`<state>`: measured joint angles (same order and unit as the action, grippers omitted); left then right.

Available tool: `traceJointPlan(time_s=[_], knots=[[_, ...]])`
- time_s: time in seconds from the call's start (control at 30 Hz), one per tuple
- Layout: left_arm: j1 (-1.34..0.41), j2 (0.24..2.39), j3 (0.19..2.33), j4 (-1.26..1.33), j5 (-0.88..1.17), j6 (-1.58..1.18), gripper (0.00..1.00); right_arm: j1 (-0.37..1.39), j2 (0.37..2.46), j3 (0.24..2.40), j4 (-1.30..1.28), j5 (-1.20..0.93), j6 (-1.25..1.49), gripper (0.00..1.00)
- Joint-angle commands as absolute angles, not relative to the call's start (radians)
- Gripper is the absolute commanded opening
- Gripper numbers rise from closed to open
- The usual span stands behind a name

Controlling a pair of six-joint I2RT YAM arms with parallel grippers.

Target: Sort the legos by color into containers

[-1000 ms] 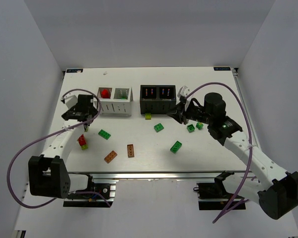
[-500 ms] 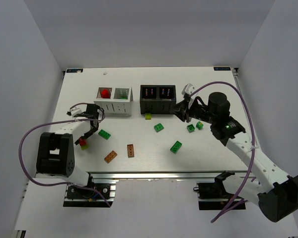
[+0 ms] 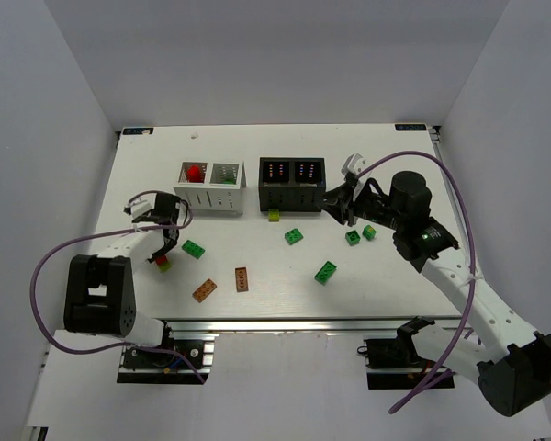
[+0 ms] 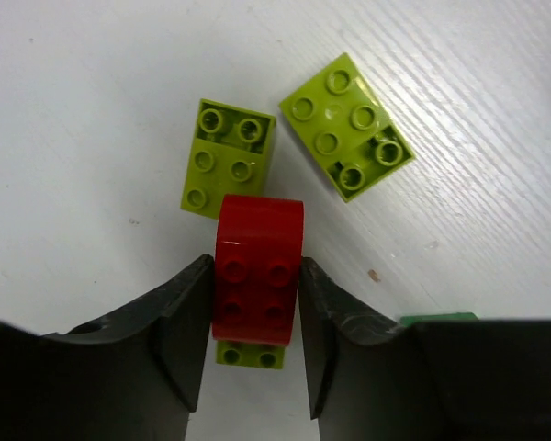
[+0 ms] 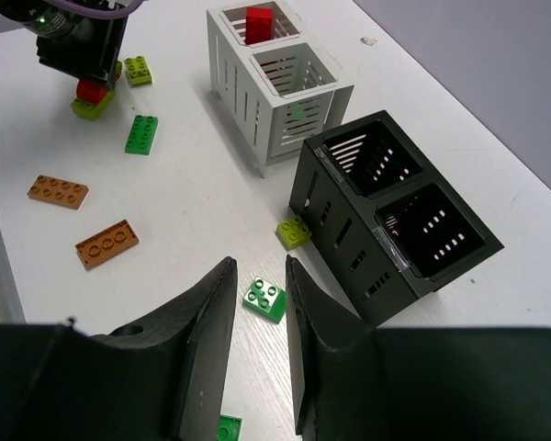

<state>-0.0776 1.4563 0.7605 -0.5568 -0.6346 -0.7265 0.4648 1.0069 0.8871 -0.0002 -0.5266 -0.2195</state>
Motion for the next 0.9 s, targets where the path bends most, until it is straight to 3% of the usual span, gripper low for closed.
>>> traceJointPlan(time_s=[0.0,0.2,0.53,0.77,0.87], knots=[[-0.072,1.404,0.749,-0.512,-0.568,-0.712,0.5,0.46,0.994,0.905,0.031,-0.537,-0.213,0.34],[-0.074,1.367,0.732,-0.466,-0.476,-0.686,0.45,0.46,0.989,0.904,0.032,-0.531,-0.216,0.34],[-0.074,1.238,0.709,-0.42,-0.321,-0.653,0.21,0.456,1.002,0.902,0.032,-0.535,-0.218,0.34],[-0.075,1.007,0.669,-0.387,-0.117,-0.631,0.08,0.451,1.017,0.905,0.025,-0.578,-0.213,0.28],[-0.075,0.921,0.611,-0.21,0.117,-0.604,0.04,0.434,1.028,0.904,0.028,-0.67,-0.186,0.26]])
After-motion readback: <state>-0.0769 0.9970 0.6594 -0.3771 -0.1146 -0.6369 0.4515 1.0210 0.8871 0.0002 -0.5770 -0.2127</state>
